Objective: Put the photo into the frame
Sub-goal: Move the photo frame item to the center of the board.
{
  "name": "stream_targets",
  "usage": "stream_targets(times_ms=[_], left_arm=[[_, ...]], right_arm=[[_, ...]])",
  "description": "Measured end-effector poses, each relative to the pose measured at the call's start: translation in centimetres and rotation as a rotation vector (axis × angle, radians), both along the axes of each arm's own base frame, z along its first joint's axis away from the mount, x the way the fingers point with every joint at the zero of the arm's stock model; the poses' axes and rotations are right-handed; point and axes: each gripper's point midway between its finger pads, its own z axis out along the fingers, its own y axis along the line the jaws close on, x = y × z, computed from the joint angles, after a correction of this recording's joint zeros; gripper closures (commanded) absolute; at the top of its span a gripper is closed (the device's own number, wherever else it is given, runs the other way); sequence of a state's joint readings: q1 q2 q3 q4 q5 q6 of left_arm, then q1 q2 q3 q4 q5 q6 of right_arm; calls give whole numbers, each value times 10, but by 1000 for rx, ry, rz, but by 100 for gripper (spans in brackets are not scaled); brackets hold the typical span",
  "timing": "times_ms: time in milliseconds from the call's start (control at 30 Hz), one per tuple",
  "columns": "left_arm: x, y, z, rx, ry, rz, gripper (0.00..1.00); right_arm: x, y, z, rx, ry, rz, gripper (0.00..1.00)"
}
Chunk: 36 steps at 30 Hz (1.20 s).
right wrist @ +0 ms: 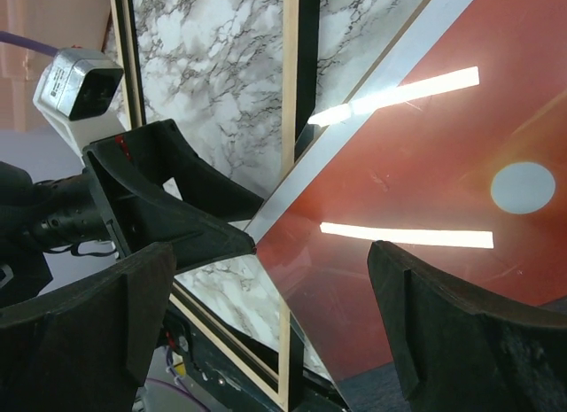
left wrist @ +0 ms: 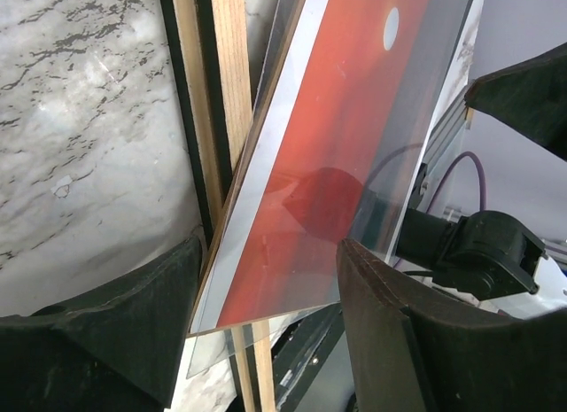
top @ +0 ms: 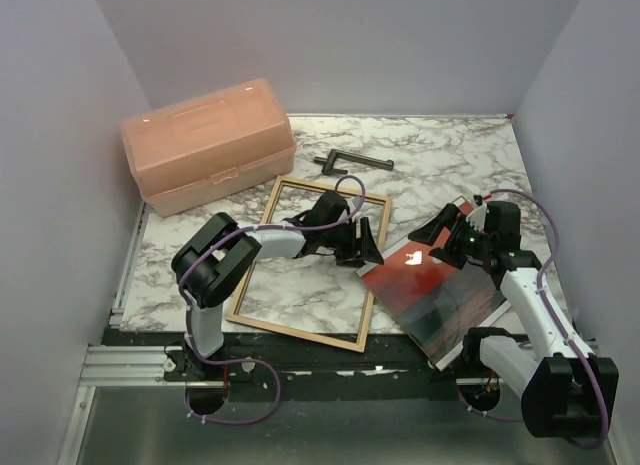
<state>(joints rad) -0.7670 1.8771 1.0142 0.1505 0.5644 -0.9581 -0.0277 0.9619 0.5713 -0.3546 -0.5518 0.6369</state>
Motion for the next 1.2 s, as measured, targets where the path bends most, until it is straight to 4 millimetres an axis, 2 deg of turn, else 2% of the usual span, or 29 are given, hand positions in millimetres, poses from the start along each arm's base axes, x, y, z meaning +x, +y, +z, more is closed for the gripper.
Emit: stream_targets(times_ms=[233, 433, 667, 733, 867, 967, 1200], left_arm=[[-5, 1, -7, 10, 14, -20, 38], [-20, 4, -18, 91, 32, -73, 54], [-24, 11, -24, 135, 28, -87, 63], [-23, 11, -24, 134, 27, -87, 71], [-21, 11, -17, 109, 18, -79, 89], [-14, 4, -3, 33, 5, -65, 98], [-6, -7, 22, -95, -8, -31, 100]], right_arm=[[-2, 2, 3, 14, -3, 5, 0], [-3, 3, 6, 22, -9, 7, 0], [-4, 5, 8, 35, -6, 16, 0], [-4, 6, 10, 38, -7, 19, 0], [-2, 7, 19, 42, -26, 21, 0], [-1, 7, 24, 47, -35, 24, 0], [-3, 9, 28, 57, -34, 30, 0]])
